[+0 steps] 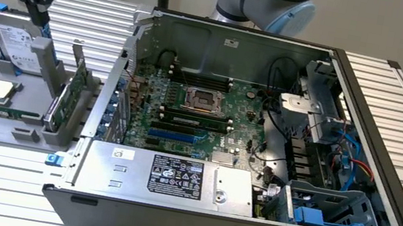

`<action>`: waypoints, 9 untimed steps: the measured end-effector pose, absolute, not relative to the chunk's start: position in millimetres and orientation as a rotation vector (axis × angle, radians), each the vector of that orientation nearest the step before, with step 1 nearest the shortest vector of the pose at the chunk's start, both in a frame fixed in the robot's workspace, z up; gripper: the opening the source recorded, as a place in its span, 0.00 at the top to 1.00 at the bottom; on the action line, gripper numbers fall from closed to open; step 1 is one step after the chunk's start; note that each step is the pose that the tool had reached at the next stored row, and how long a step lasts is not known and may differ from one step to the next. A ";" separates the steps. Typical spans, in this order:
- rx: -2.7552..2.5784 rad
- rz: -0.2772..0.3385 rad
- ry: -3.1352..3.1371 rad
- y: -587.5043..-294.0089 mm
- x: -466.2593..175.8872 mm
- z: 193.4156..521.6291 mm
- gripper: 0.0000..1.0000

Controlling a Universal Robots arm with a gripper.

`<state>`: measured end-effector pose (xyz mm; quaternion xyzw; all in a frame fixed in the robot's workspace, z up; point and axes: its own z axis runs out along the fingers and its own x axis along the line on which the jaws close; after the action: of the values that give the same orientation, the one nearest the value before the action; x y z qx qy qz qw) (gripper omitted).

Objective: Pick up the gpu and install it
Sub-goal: 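Pick up the gpu and move the gpu toward the slot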

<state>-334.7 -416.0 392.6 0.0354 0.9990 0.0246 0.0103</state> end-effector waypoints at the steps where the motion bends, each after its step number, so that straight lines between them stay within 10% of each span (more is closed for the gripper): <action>1: 0.110 0.077 3.118 -416.1 -334.7 392.6 1.00; 9: 0.110 0.077 3.118 -417.7 -334.9 392.6 1.00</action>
<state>-334.9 -417.7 392.6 0.0353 0.9990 0.0247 0.0103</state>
